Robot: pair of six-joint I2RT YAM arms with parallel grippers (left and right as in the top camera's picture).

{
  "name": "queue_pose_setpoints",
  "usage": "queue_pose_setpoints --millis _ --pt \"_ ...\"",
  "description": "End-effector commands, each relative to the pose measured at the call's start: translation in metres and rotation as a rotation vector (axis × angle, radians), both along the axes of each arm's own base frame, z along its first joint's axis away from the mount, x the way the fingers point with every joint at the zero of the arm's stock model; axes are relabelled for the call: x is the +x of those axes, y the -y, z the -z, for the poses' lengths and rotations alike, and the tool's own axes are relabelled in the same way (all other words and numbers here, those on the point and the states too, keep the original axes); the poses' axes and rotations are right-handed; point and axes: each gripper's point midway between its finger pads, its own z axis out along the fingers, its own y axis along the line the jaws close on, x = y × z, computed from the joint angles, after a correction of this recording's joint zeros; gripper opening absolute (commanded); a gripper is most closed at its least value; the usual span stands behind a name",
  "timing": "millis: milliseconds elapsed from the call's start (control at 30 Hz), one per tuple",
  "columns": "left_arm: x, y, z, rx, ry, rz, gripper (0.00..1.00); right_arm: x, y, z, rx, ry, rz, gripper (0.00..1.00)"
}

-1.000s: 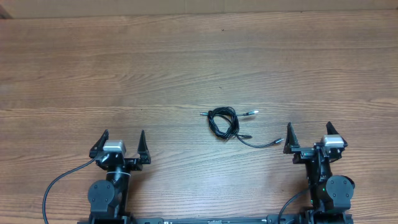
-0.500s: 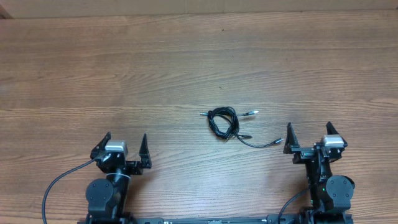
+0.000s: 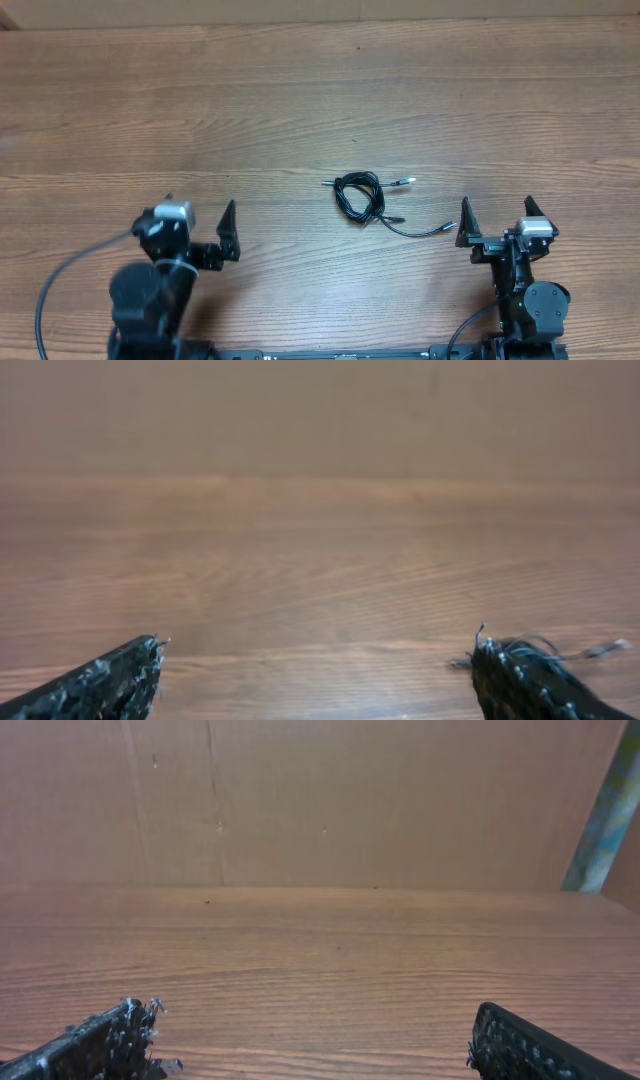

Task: Untangle cables
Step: 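Move the left gripper forward to the coiled black cable bundle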

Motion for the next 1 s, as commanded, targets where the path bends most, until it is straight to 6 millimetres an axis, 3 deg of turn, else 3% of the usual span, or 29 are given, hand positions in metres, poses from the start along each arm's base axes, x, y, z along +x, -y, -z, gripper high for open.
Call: queue_pose_setpoints --millis 0,333,567,733,833,967 --pt "0.009 0.023 -0.027 -0.051 -0.056 0.119 1.0 0.0 0.0 0.002 -0.008 0.005 -0.002 1.0" --pt "0.031 0.046 -0.068 -0.111 -0.365 0.229 1.0 0.0 0.0 0.002 -0.008 0.005 -0.002 1.0" --pt "0.031 0.105 -0.083 -0.195 -0.408 0.458 1.0 0.0 0.0 0.002 -0.008 0.005 -0.002 1.0" --pt "0.029 0.139 -0.06 -0.399 -0.628 0.467 1.0 0.0 0.0 0.002 -0.008 0.005 -0.002 1.0" --pt "0.035 0.153 -0.042 -0.411 -0.705 0.467 1.0 0.0 0.0 0.002 -0.008 0.005 -0.002 1.0" --pt "0.046 0.168 -0.008 -0.415 -0.826 0.42 0.88 0.0 0.0 0.002 -0.008 0.005 -0.001 1.0"
